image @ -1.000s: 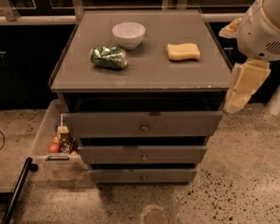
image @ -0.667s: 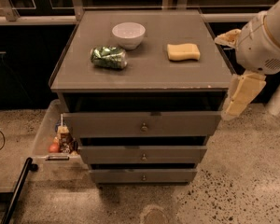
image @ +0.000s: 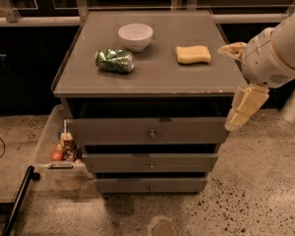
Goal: Open top drawer
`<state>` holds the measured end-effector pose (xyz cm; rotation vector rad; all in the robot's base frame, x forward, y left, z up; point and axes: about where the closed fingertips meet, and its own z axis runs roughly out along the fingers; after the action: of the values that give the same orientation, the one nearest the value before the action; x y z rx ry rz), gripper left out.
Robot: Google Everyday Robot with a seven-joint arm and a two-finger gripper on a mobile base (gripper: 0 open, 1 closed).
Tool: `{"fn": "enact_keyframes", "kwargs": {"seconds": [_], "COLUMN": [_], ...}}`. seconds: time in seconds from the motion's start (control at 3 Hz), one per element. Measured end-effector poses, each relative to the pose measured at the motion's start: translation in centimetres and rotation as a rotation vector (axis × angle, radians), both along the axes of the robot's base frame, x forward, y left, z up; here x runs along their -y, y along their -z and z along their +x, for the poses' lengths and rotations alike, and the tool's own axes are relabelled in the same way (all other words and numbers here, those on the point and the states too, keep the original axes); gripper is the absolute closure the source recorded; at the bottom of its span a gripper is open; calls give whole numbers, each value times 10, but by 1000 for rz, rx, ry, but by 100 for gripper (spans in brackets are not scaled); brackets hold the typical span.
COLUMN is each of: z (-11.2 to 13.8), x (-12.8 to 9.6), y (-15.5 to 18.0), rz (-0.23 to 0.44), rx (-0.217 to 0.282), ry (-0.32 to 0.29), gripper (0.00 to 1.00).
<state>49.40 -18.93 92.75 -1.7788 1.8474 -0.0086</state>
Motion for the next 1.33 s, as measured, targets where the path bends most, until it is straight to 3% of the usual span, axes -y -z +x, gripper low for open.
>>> {"fn": "enact_keyframes", "kwargs": {"seconds": [0.67, 1.33], "z": [-18, -18], "x": [2, 20], "y": [110, 205], "rz": [88, 156], "rx": [-167, -167], "ry": [-16, -49], "gripper": [0, 0]}}
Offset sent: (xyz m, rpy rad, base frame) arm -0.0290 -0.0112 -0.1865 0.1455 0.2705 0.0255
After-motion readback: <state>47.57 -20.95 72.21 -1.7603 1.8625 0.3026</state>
